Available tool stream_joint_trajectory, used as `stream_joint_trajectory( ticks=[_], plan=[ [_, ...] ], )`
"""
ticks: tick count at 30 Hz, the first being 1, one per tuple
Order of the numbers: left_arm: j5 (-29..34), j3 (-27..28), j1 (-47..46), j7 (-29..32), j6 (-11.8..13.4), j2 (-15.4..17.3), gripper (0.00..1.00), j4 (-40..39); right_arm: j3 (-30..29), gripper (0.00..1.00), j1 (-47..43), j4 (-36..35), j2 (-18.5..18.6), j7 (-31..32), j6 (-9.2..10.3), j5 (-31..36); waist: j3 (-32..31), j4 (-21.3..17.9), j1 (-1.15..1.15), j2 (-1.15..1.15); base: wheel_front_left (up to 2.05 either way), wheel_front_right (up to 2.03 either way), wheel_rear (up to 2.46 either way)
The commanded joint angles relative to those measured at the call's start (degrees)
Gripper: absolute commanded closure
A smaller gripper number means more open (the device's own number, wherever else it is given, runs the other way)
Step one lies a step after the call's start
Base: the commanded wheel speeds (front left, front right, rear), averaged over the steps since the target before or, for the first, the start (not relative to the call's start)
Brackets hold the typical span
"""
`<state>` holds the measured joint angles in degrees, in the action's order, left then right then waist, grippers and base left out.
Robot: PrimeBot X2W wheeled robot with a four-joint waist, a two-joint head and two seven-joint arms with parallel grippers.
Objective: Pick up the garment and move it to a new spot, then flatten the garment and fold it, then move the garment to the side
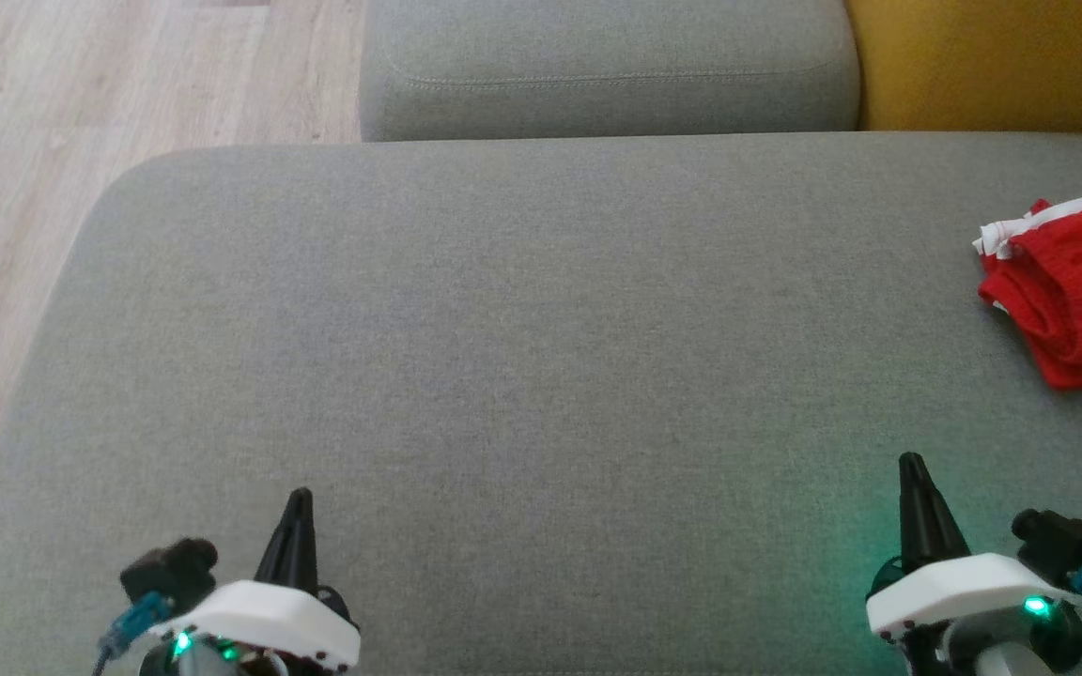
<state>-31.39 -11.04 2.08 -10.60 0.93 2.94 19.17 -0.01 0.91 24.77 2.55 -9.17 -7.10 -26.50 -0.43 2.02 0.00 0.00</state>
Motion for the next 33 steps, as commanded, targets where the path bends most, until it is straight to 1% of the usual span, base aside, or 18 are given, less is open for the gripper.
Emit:
stream_joint_trajectory(
  ticks=[1,33],
  plan=[
    [-1.4,1.1,-2.9,0.1,-0.4,0.4,1.0,-2.1,-0.1,1.0,3.1,-2.1,0.1,0.5,-0.08,-1.6,0.0,0.0,0.0,0.0,0.0,0.0,0.0],
    [-20.3,5.7,-4.5,5.0,-2.9,0.6,1.0,-3.1,-2.1,1.0,3.8,-4.8,0.2,5.2,-0.17,-21.4,0.2,-0.6,0.0,0.0,0.0,0.0,0.0]
  ],
)
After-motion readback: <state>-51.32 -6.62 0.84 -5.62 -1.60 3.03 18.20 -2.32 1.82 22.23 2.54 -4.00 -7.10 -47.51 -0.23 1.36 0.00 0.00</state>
